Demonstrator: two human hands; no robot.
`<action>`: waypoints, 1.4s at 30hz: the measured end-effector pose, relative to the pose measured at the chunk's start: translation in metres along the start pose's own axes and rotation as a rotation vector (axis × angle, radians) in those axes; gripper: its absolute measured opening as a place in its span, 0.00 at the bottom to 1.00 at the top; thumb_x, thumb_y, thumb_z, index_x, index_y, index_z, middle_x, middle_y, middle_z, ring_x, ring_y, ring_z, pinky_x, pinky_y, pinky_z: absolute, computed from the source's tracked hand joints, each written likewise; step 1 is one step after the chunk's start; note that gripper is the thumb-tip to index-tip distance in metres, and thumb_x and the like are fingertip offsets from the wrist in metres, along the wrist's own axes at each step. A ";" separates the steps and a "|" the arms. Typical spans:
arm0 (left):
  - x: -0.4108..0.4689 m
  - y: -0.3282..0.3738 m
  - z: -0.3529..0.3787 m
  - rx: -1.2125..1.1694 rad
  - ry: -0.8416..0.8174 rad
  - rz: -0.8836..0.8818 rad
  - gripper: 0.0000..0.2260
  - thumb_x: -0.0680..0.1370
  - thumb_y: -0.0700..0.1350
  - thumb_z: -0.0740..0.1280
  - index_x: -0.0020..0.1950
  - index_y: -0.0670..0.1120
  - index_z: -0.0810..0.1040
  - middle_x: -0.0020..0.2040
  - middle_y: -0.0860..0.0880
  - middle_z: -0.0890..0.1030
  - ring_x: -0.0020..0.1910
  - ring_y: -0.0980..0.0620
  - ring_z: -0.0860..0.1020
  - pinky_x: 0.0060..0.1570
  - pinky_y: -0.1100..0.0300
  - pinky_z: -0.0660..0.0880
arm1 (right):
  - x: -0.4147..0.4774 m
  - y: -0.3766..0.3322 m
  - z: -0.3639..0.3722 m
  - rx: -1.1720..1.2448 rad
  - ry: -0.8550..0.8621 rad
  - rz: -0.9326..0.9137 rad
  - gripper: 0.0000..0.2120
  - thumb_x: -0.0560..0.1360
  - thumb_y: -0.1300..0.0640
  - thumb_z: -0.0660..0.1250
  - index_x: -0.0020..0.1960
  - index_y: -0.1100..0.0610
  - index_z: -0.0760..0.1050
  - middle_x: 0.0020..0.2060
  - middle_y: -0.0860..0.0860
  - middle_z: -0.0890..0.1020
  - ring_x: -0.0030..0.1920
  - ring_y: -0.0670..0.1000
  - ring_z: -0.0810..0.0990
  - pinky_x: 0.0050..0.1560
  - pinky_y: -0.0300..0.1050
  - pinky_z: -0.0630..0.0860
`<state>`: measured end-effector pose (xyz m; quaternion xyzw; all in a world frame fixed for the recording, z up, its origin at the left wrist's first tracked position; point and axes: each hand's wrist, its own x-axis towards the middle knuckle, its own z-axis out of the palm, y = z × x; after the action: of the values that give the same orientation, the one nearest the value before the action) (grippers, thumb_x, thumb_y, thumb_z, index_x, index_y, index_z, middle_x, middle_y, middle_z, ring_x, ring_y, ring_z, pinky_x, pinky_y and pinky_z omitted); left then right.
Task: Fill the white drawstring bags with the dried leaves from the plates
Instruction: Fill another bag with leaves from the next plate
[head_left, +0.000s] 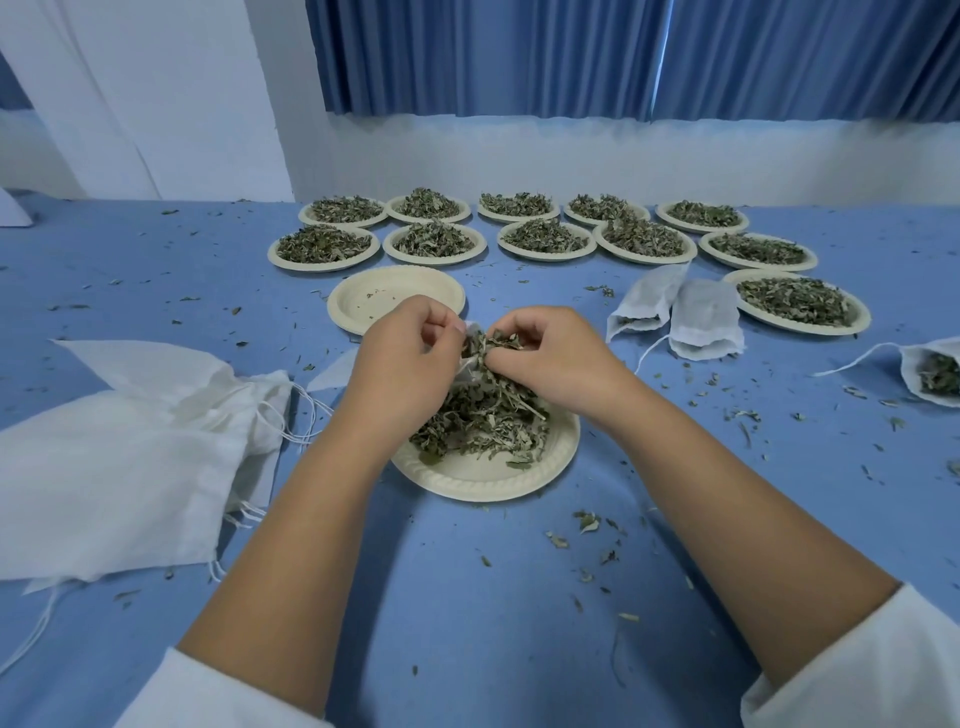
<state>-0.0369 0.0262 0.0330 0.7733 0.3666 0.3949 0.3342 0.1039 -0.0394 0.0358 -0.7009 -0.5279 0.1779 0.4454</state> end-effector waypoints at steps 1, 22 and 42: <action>-0.001 0.000 0.001 -0.001 -0.024 0.004 0.06 0.80 0.45 0.64 0.43 0.54 0.75 0.39 0.54 0.79 0.33 0.63 0.76 0.33 0.69 0.71 | 0.001 0.000 0.001 -0.019 0.009 -0.003 0.02 0.71 0.58 0.72 0.43 0.56 0.82 0.31 0.42 0.77 0.31 0.40 0.72 0.37 0.34 0.70; 0.001 -0.002 0.001 -0.075 -0.030 -0.046 0.07 0.81 0.46 0.63 0.44 0.54 0.75 0.39 0.54 0.78 0.36 0.57 0.77 0.38 0.62 0.74 | 0.002 0.005 0.006 0.463 -0.082 0.176 0.04 0.75 0.57 0.72 0.45 0.51 0.85 0.42 0.48 0.86 0.36 0.39 0.79 0.42 0.36 0.78; -0.002 0.007 0.000 -0.186 -0.112 -0.046 0.07 0.81 0.45 0.63 0.44 0.52 0.76 0.33 0.57 0.76 0.30 0.57 0.72 0.42 0.53 0.75 | 0.006 0.010 0.011 0.734 -0.187 0.374 0.06 0.73 0.60 0.74 0.49 0.59 0.81 0.42 0.52 0.86 0.46 0.49 0.83 0.50 0.41 0.80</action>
<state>-0.0356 0.0210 0.0385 0.7511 0.3268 0.3755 0.4336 0.1045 -0.0295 0.0228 -0.5602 -0.3314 0.4949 0.5757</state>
